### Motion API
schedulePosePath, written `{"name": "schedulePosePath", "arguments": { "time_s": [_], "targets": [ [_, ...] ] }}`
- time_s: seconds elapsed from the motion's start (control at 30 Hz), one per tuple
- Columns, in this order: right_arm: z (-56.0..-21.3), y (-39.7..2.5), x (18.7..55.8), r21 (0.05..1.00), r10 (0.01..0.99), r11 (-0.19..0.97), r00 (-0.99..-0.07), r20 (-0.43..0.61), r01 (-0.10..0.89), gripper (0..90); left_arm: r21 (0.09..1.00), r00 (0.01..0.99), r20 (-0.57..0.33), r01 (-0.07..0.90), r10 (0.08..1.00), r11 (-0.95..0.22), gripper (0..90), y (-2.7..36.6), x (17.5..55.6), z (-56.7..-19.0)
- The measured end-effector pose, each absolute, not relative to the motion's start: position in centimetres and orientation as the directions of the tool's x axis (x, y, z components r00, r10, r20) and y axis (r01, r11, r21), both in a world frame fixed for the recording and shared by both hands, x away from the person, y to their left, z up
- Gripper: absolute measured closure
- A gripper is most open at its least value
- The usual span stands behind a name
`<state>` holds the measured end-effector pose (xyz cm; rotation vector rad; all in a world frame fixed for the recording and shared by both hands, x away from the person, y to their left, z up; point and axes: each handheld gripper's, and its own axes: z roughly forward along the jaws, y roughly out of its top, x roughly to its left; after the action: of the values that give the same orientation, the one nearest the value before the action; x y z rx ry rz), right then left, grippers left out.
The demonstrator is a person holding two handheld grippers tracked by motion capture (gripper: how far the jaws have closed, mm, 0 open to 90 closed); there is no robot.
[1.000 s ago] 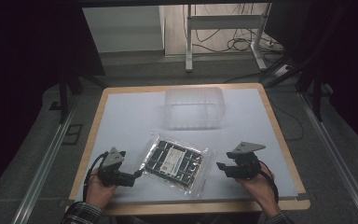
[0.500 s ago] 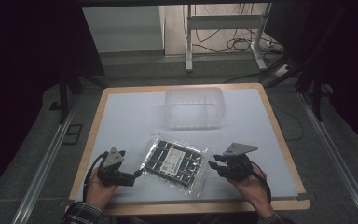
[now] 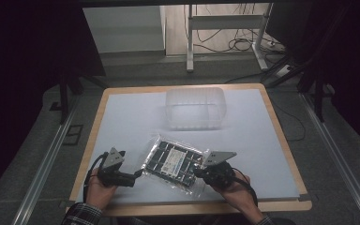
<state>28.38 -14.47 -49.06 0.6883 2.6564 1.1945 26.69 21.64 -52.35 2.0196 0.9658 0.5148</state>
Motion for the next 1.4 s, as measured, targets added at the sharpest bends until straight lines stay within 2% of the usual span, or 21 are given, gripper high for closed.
{"name": "schedulePosePath", "arguments": {
  "time_s": [0.4, 0.63, 1.4],
  "targets": [
    [-51.2, -11.5, 27.0, 0.679, 0.341, 0.676, -0.938, 0.055, 0.286, 89.0, 0.813, 0.621, 0.023, 0.445, 0.784, -0.376, 1.7, 21.6, 26.7, -52.3],
    [-51.7, -11.3, 27.0, 0.651, 0.323, 0.71, -0.946, 0.041, 0.27, 89.1, 0.814, 0.619, 0.025, 0.444, 0.785, -0.375, 1.7, 21.6, 26.6, -52.3],
    [-51.4, -13.9, 29.7, 0.648, 0.443, 0.684, -0.896, -0.006, 0.334, 89.1, 0.824, 0.611, 0.027, 0.434, 0.791, -0.364, 1.8, 21.7, 26.5, -52.1]
  ]
}}
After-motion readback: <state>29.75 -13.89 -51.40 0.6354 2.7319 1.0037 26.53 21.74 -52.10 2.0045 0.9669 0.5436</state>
